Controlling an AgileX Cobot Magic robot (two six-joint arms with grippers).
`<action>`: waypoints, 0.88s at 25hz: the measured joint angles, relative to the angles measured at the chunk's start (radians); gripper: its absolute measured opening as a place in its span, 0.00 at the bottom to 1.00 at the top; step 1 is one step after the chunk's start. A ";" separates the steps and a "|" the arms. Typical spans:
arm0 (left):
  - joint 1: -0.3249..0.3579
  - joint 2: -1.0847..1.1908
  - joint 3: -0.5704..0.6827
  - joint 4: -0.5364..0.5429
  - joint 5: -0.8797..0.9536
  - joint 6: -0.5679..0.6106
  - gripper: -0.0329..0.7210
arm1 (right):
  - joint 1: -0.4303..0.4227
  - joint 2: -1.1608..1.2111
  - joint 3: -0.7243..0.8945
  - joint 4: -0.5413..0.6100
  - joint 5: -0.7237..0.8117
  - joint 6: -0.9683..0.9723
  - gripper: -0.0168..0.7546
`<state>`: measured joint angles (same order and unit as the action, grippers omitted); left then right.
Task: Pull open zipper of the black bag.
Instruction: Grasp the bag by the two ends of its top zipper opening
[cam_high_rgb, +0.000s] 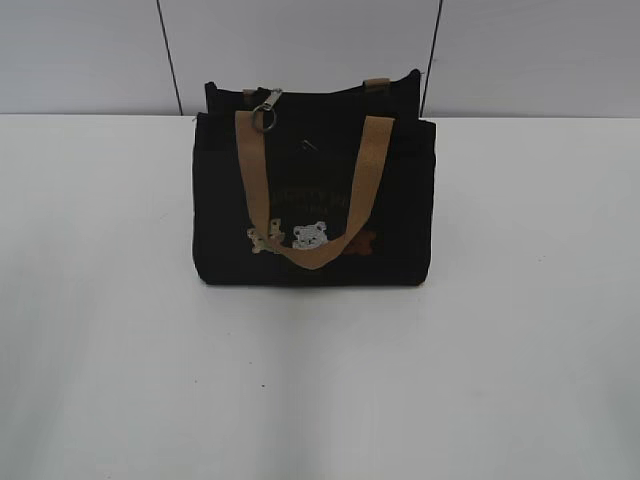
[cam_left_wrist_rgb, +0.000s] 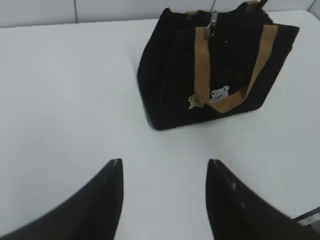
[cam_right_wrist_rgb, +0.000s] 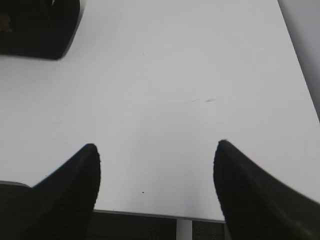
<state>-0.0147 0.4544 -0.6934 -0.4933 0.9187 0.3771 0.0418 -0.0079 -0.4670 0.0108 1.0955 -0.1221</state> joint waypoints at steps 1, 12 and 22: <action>0.000 0.037 0.000 -0.037 -0.029 0.062 0.57 | 0.000 0.000 0.000 0.000 0.000 0.000 0.72; 0.000 0.428 -0.001 -0.537 -0.239 0.854 0.57 | 0.000 0.000 0.000 0.000 0.000 0.000 0.72; 0.000 0.810 -0.001 -0.888 -0.185 1.386 0.63 | 0.000 0.000 0.000 0.000 0.000 0.000 0.72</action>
<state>-0.0147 1.2645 -0.6942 -1.3811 0.7338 1.7632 0.0418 -0.0079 -0.4670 0.0108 1.0955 -0.1221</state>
